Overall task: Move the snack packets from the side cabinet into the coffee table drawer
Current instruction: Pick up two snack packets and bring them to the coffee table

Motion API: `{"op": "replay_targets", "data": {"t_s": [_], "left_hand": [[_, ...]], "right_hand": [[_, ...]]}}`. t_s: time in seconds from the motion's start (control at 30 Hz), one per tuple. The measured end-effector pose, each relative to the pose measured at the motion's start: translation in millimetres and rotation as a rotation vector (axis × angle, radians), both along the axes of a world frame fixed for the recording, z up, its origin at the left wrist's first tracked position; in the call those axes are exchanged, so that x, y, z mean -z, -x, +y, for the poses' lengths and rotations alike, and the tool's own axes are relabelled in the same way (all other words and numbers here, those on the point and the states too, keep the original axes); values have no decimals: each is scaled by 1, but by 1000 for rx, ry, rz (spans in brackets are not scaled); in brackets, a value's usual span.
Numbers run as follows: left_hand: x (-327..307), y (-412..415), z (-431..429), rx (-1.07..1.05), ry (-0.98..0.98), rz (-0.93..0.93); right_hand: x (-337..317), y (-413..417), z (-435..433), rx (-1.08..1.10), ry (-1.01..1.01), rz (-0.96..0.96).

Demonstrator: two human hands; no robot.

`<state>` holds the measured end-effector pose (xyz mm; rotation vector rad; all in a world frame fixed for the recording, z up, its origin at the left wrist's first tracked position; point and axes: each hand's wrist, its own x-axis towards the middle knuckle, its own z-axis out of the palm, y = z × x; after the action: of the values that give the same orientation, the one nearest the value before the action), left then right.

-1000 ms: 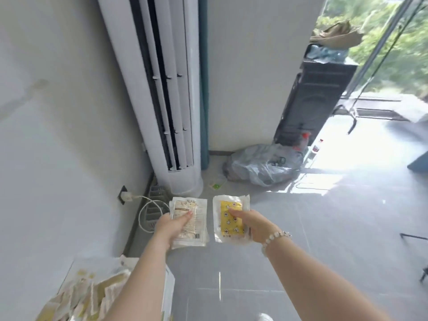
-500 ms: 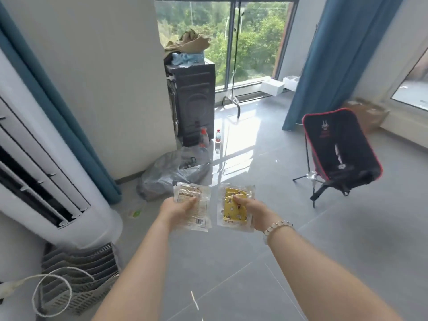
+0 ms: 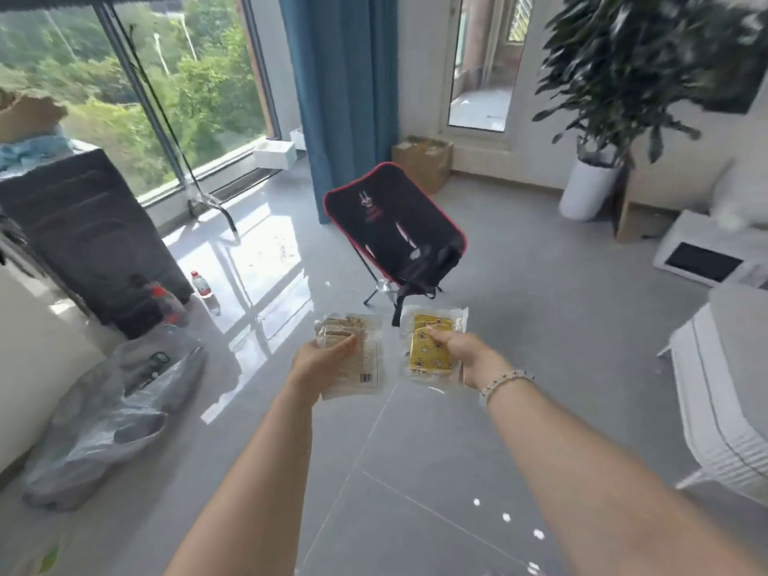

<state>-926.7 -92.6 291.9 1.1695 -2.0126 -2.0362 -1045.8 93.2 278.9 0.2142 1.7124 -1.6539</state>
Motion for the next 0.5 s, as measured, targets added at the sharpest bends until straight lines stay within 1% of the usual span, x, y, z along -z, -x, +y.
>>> {"op": "replay_targets", "data": {"t_s": [0.17, 0.27, 0.4, 0.5], "left_hand": [[-3, 88, 65, 261, 58, -18], [2, 135, 101, 411, 65, -35], [12, 188, 155, 595, 105, -75], [14, 223, 199, 762, 163, -84]], "right_hand": [[6, 35, 81, 267, -14, 2], [10, 47, 125, 391, -35, -13], [27, 62, 189, 561, -50, -24], [19, 61, 223, 715, -68, -44]]}}
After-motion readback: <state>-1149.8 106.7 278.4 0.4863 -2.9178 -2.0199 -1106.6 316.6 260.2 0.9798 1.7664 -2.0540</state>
